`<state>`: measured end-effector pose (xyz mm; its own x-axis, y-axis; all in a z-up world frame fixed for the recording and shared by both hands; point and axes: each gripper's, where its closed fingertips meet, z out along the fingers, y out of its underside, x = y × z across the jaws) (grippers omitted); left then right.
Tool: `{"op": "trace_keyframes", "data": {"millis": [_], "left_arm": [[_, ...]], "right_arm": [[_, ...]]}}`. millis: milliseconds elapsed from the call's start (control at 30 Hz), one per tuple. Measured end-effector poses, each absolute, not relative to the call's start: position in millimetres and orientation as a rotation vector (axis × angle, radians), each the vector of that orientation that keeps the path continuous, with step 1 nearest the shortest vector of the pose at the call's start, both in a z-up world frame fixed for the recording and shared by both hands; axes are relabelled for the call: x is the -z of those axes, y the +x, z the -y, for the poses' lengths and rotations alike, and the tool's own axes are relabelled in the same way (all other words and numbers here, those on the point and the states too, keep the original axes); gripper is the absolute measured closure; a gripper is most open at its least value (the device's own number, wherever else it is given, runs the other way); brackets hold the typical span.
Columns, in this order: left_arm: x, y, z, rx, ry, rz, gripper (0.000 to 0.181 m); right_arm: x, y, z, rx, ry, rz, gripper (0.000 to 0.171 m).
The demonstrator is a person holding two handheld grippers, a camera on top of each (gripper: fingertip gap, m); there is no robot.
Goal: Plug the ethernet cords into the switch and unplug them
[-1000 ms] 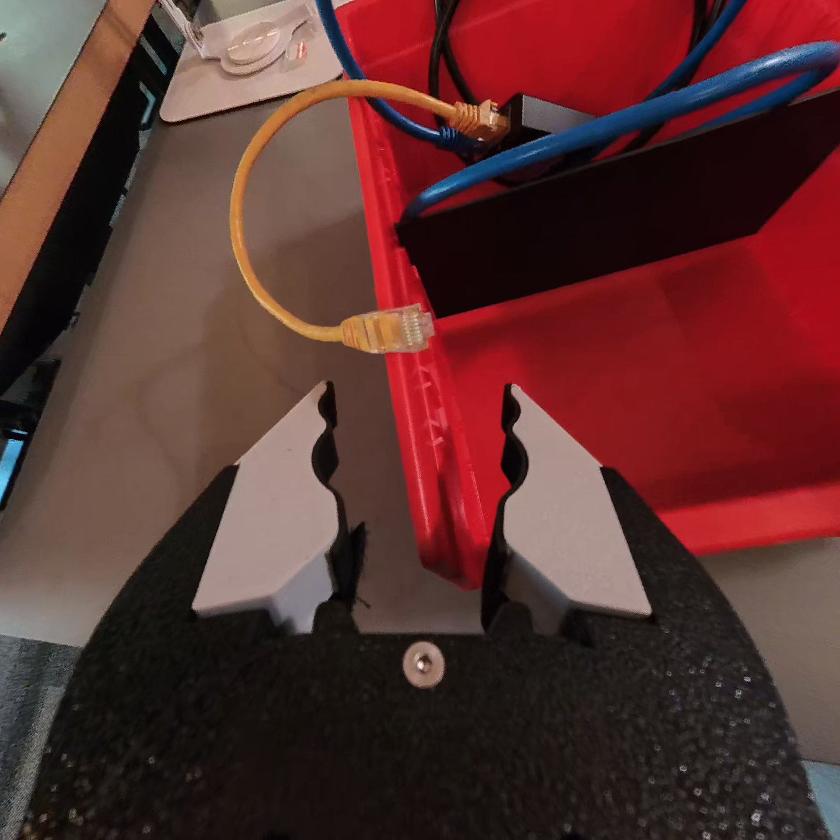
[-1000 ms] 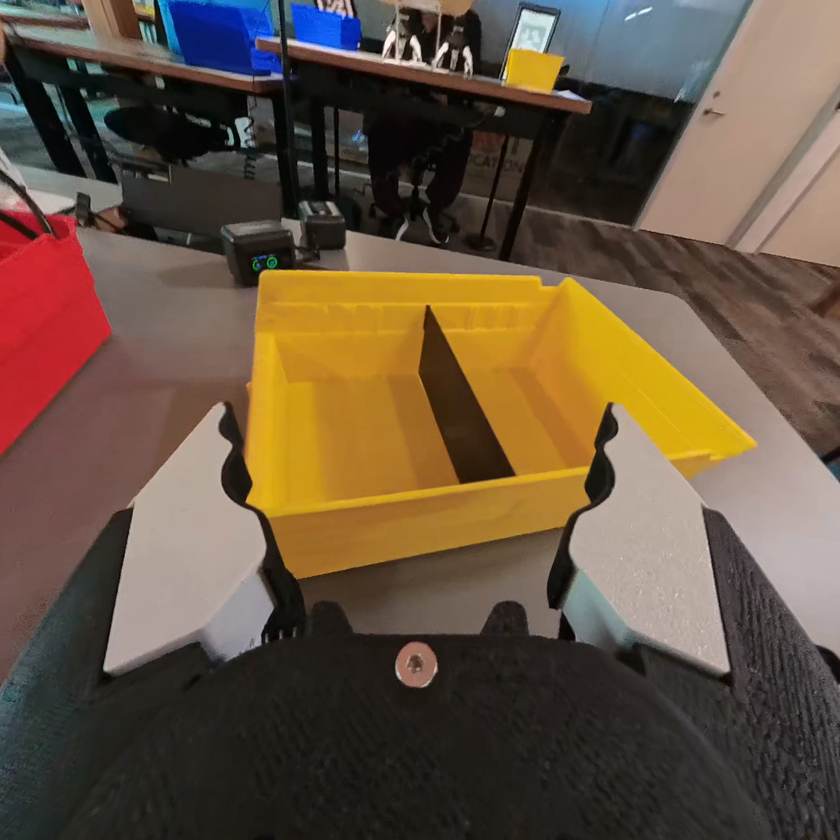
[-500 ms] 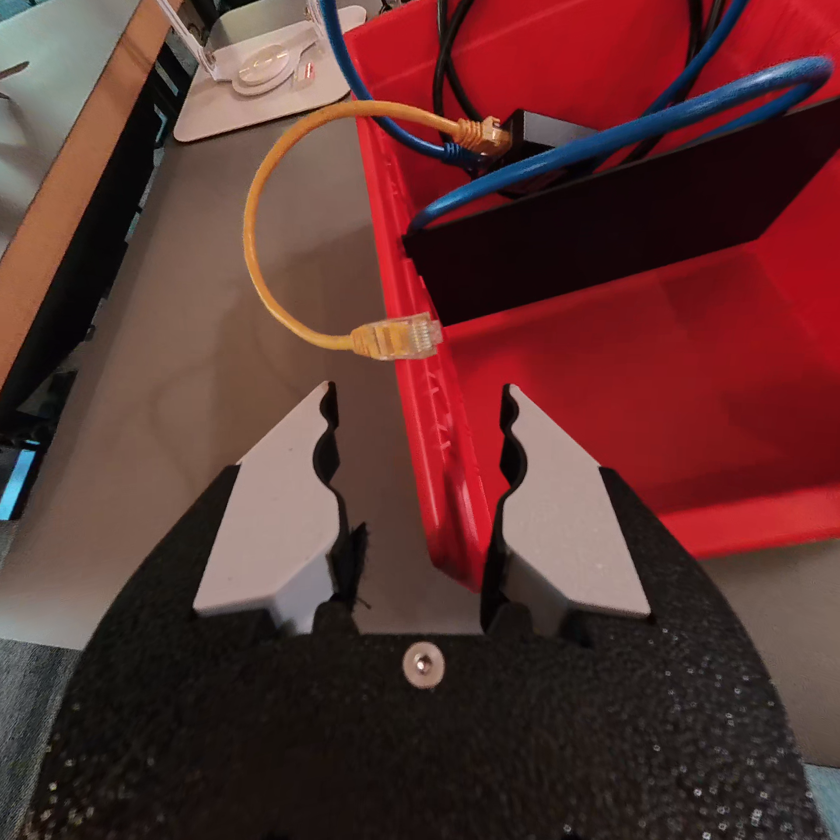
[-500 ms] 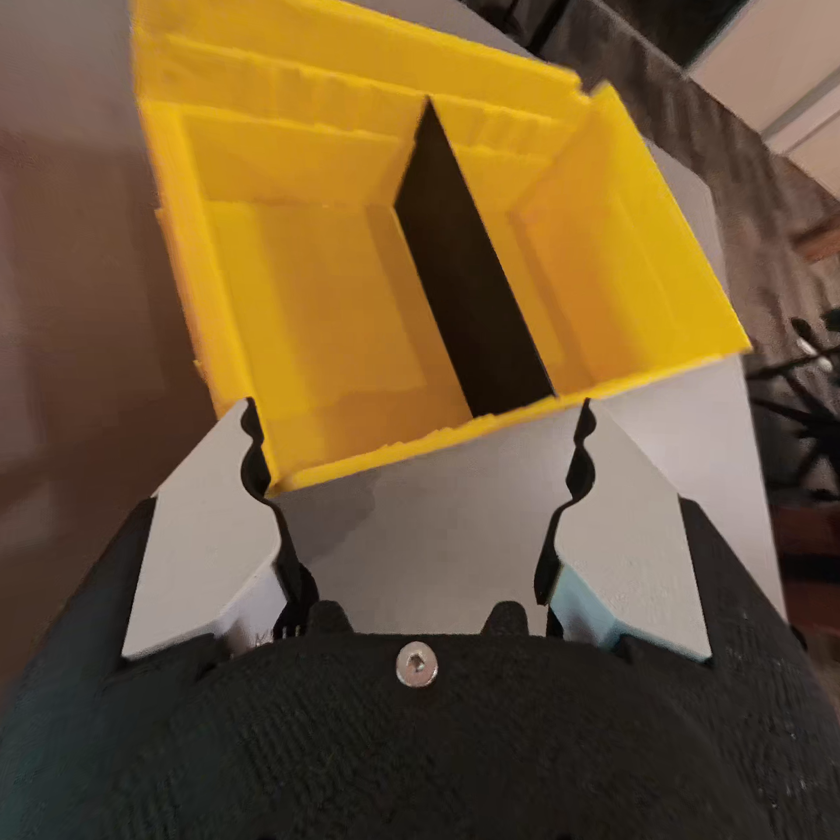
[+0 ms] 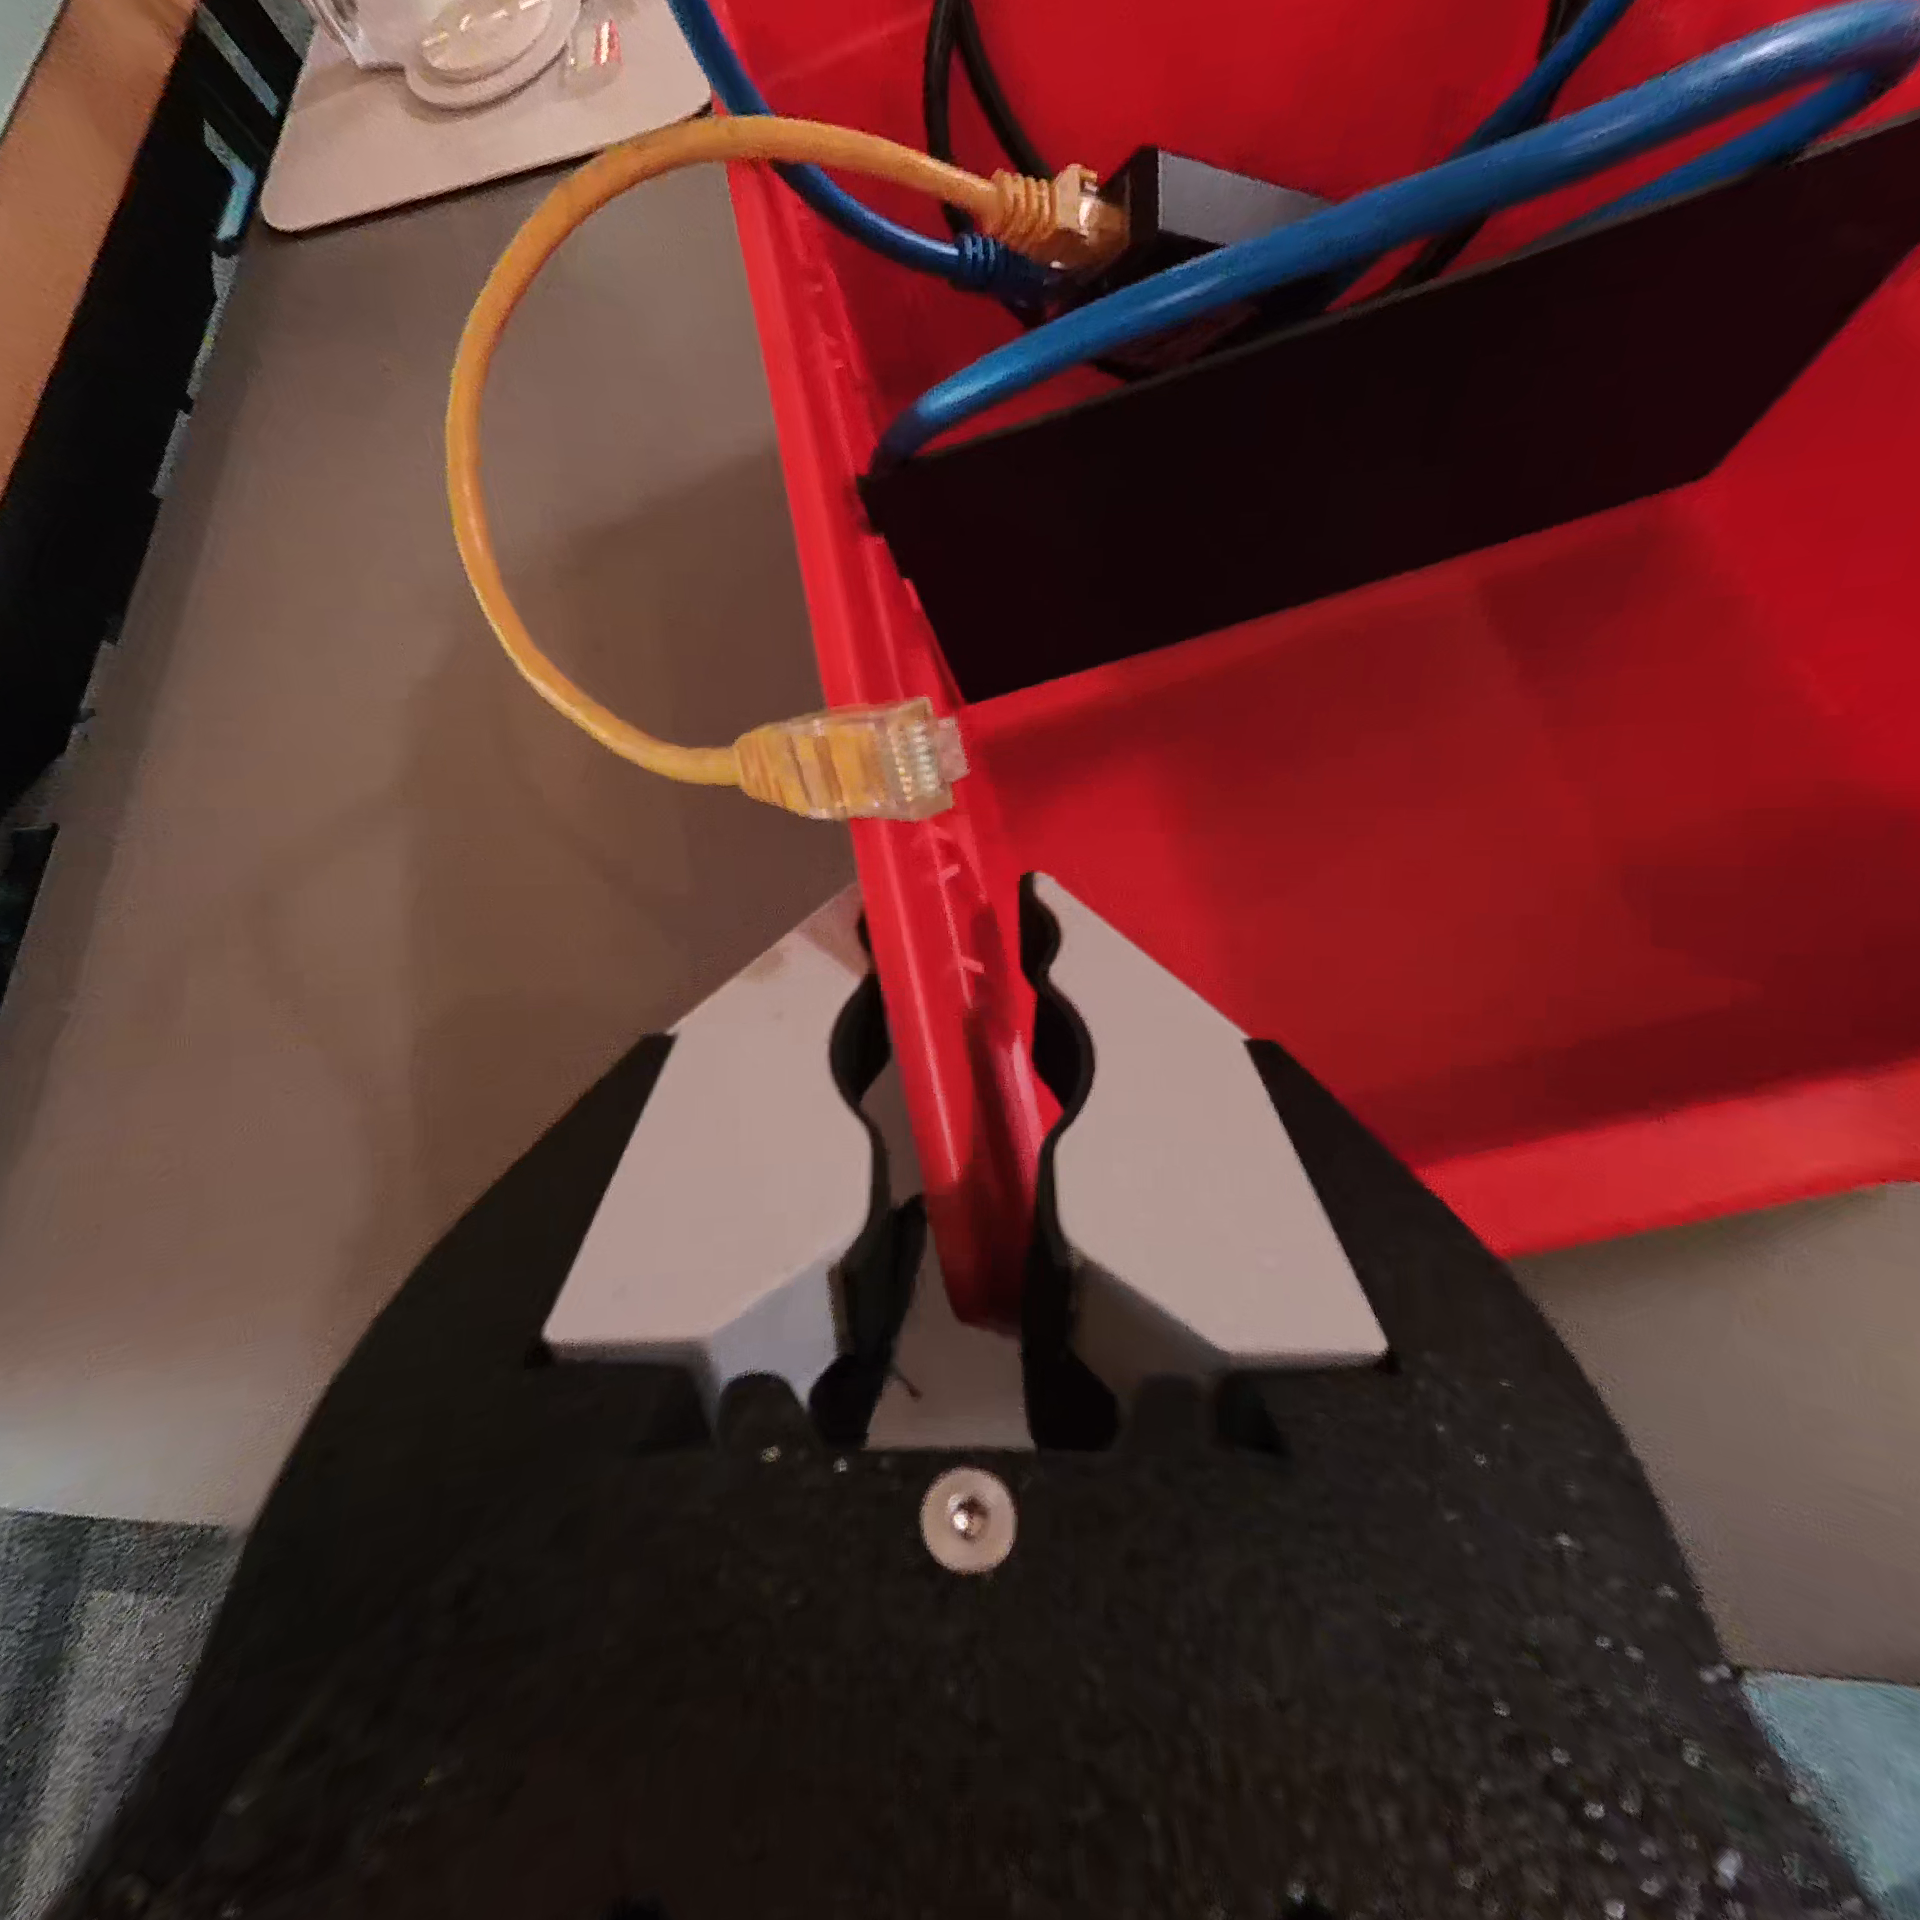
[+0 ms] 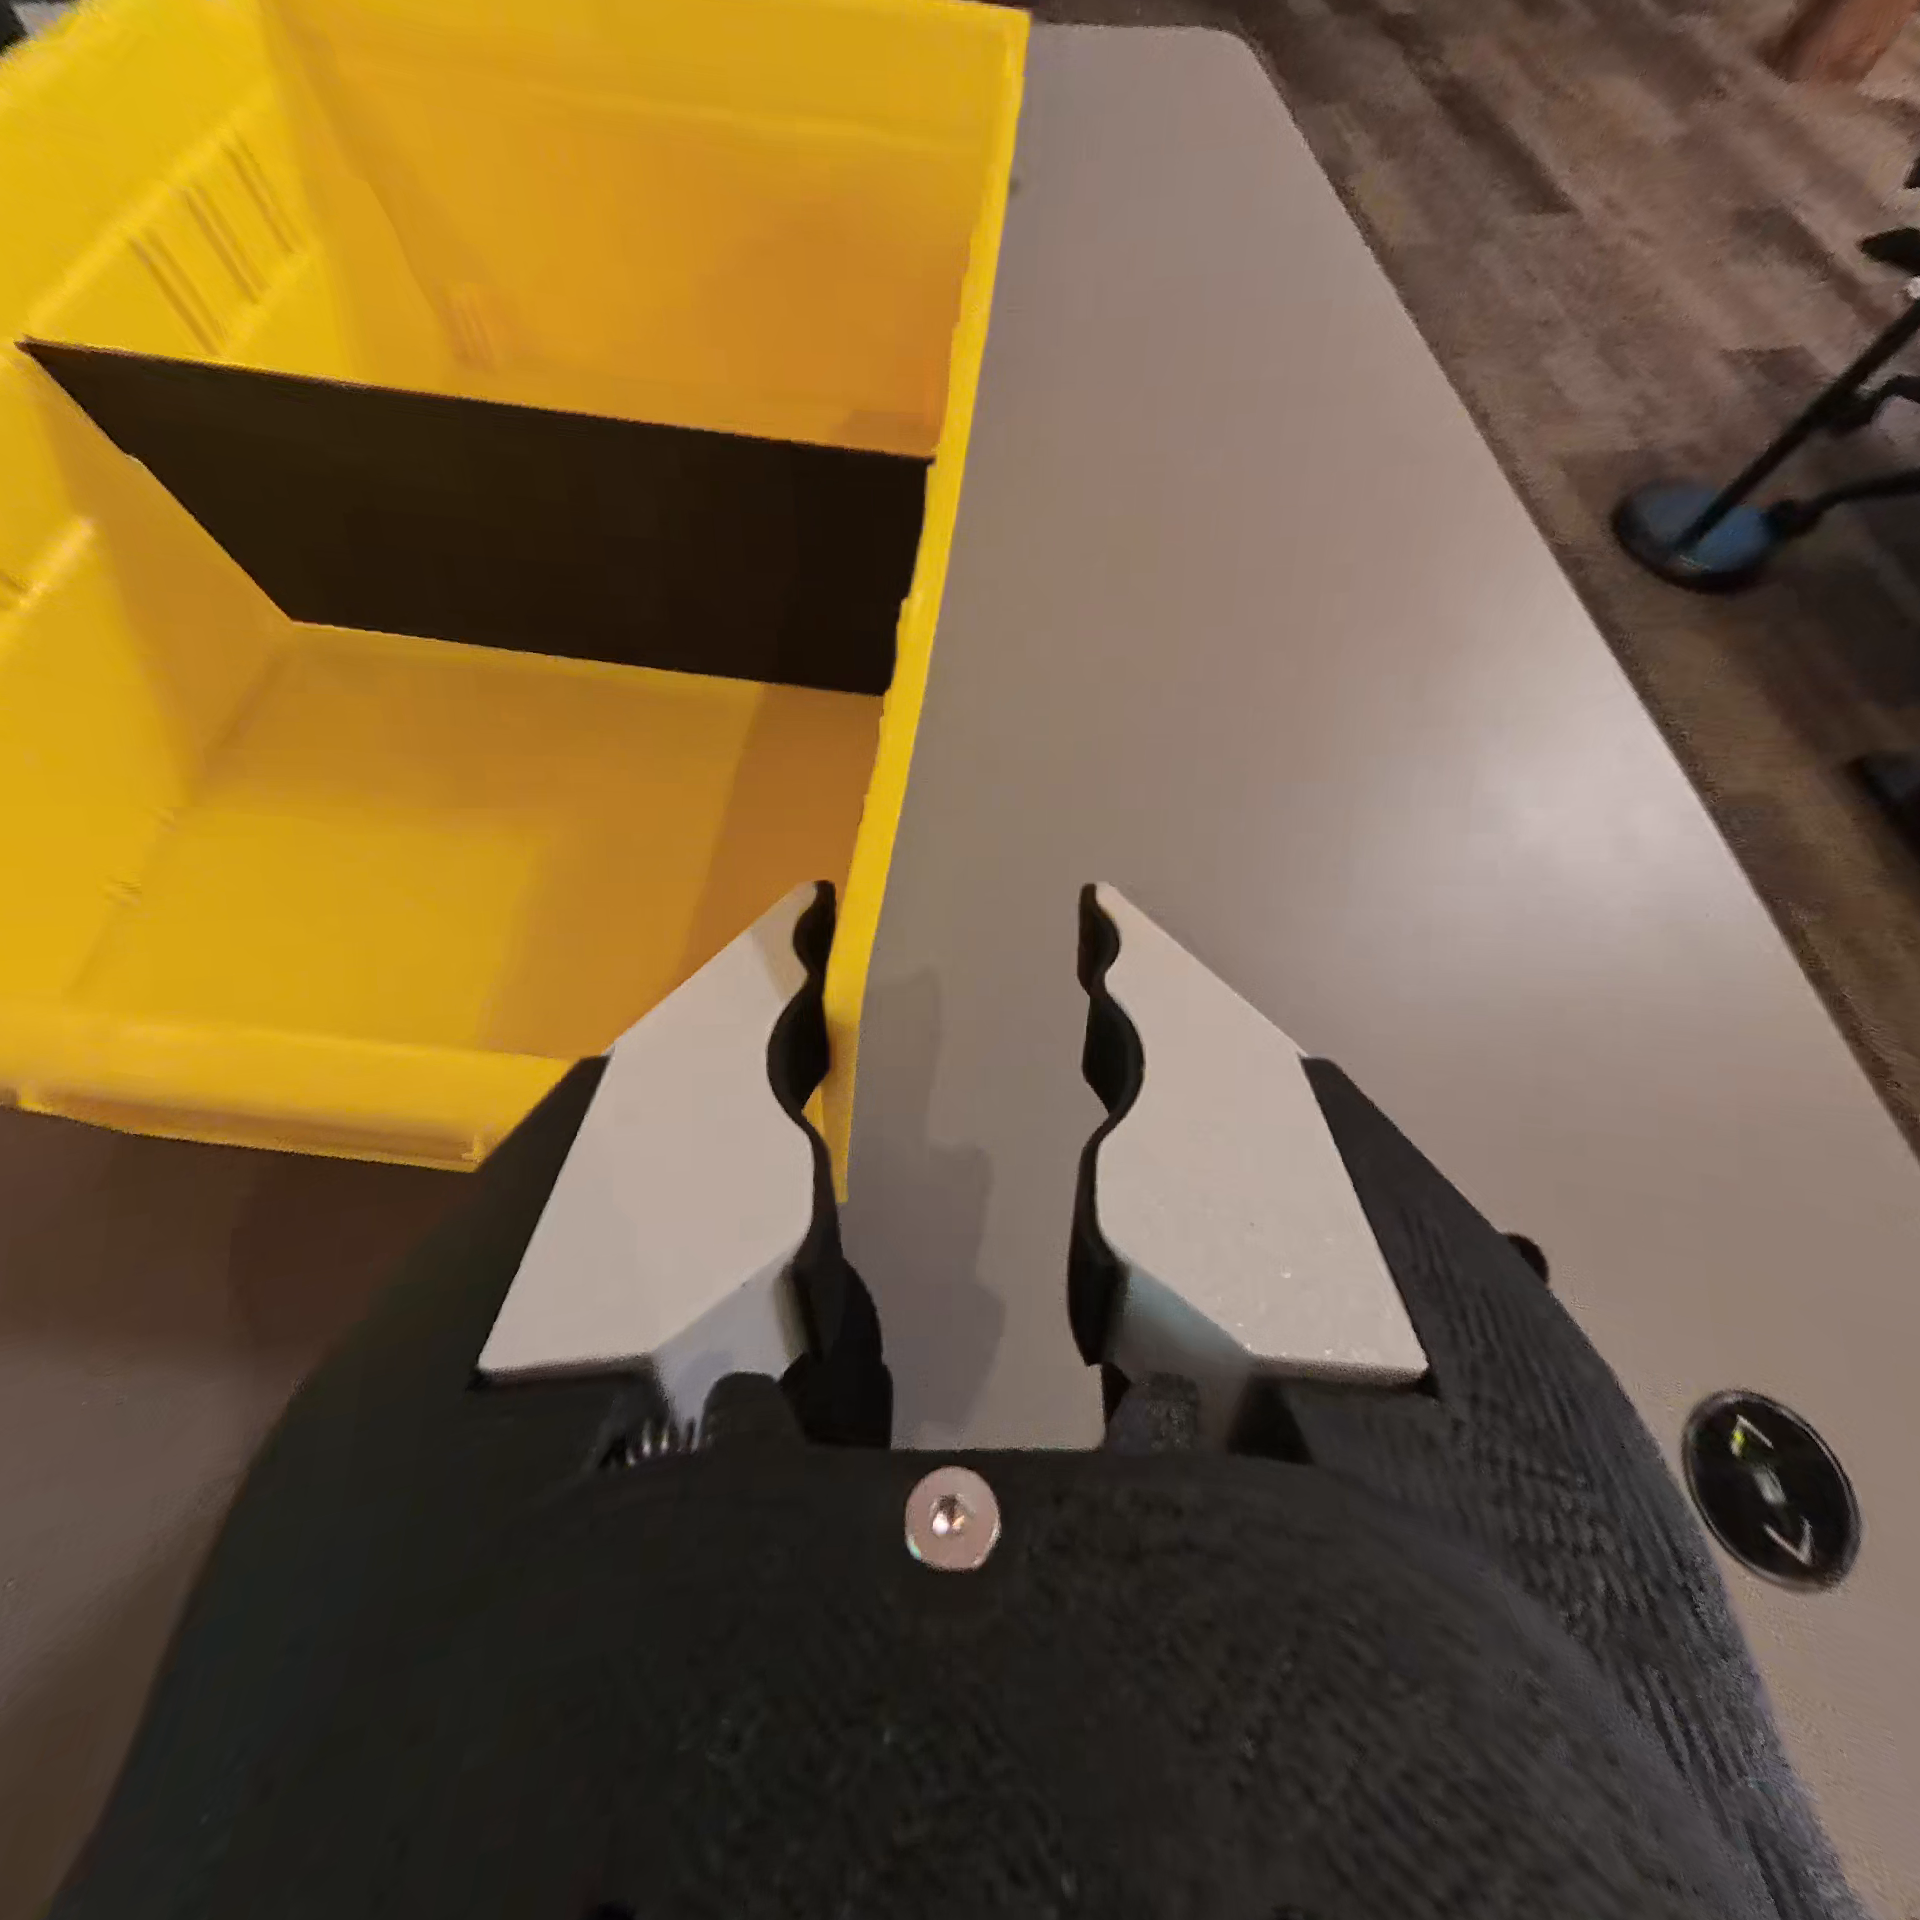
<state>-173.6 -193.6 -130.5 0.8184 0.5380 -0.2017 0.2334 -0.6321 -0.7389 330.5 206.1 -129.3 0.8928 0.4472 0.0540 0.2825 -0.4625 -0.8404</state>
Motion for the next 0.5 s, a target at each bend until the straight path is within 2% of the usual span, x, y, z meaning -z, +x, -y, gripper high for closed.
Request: {"op": "trace_keyframes", "data": {"millis": [33, 67, 133, 500], "left_arm": [[130.9, -172.6, 193.1, -0.519, -2.256, 0.561, 0.167], [131.1, -172.7, 193.4, -0.513, -2.254, 0.566, 0.169], [130.2, -175.1, 195.2, -0.509, -2.241, 0.587, 0.173], [126.5, -197.7, 235.2, -0.433, -2.194, 0.649, 0.177]], "right_arm": [[128.3, 330.6, -208.2, -0.232, -2.073, 0.523, 0.127], [128.0, 329.6, -209.2, -0.244, -2.065, 0.531, 0.138], [129.2, 324.3, -209.3, -0.268, -2.047, 0.579, 0.168], [128.0, 369.5, -231.5, -0.300, -2.031, 0.799, 0.169]]}}
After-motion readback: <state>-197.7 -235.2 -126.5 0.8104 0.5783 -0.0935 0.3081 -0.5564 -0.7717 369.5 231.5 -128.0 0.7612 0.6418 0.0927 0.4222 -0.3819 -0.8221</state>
